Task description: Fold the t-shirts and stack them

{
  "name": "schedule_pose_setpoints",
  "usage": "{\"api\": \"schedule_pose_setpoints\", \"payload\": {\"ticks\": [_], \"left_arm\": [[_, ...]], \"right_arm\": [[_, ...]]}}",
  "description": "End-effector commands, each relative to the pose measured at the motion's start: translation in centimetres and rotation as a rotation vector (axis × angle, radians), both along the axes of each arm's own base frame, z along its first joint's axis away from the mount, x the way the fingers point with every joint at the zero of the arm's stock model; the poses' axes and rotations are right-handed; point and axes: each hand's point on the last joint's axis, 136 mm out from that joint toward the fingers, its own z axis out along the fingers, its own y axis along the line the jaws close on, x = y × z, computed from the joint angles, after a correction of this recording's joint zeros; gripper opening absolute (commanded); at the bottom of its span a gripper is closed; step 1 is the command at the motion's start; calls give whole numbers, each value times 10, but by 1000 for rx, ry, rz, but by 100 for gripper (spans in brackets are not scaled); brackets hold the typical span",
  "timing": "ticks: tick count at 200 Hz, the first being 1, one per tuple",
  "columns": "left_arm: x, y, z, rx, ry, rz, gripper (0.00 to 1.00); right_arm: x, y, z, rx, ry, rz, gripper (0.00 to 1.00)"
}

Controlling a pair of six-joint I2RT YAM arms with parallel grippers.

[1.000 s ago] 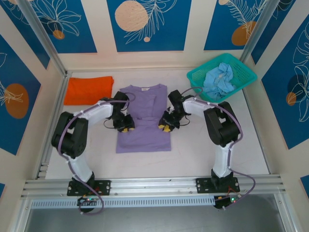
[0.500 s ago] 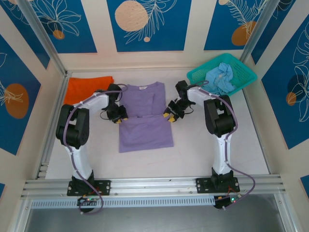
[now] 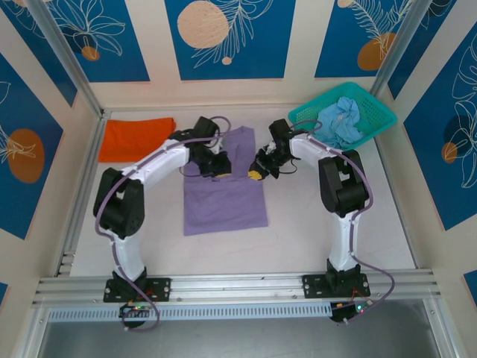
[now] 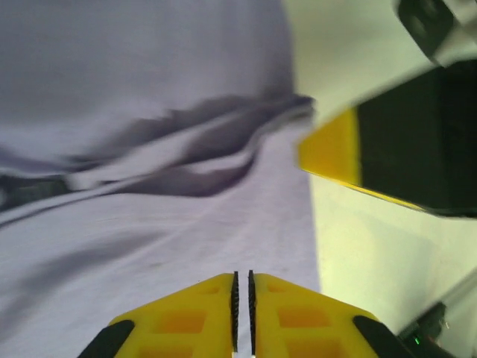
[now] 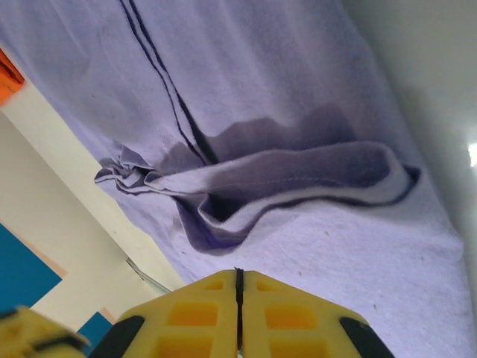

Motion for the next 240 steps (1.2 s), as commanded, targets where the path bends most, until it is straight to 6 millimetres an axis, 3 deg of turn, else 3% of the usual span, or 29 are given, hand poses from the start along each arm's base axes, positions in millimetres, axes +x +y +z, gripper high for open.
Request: {"api": "schedule_pose_setpoints", "payload": {"ticks": [1,22,46,72,100,132,149,163,179,197,218,240], "left_arm": [[-15,-28,-27,-40,97,-98,12],[-9,-27,-49,26,85,-80,12],[12,4,-72,212,45,29,12],[35,26,-80,300,4,126,14],[44,48,-86,410,-5,178,14],[46,62,-72,452,-37,192,17],[46,75,-52,456,-61,219,19],[43,88,-30,440,-89,244,27],[31,101,-9,397,-99,246,40],[3,111,0,346,-70,196,56],[-45,114,-7,269,21,109,72],[-96,126,-27,254,148,81,79]], "right_arm": [[-2,1,-17,35,77,-8,8],[1,-2,-29,31,106,-13,7],[0,-9,-44,13,148,-23,7],[-4,-12,-54,7,179,-26,7],[-7,-16,-57,1,188,-21,8],[0,-14,-40,31,126,-9,16],[7,-10,-15,73,50,2,24],[10,-9,12,102,-51,20,33],[2,-7,43,158,-175,63,44],[-22,-16,57,160,-252,100,52],[-65,-28,47,160,-245,132,56],[-108,-39,27,126,-210,166,59]]}}
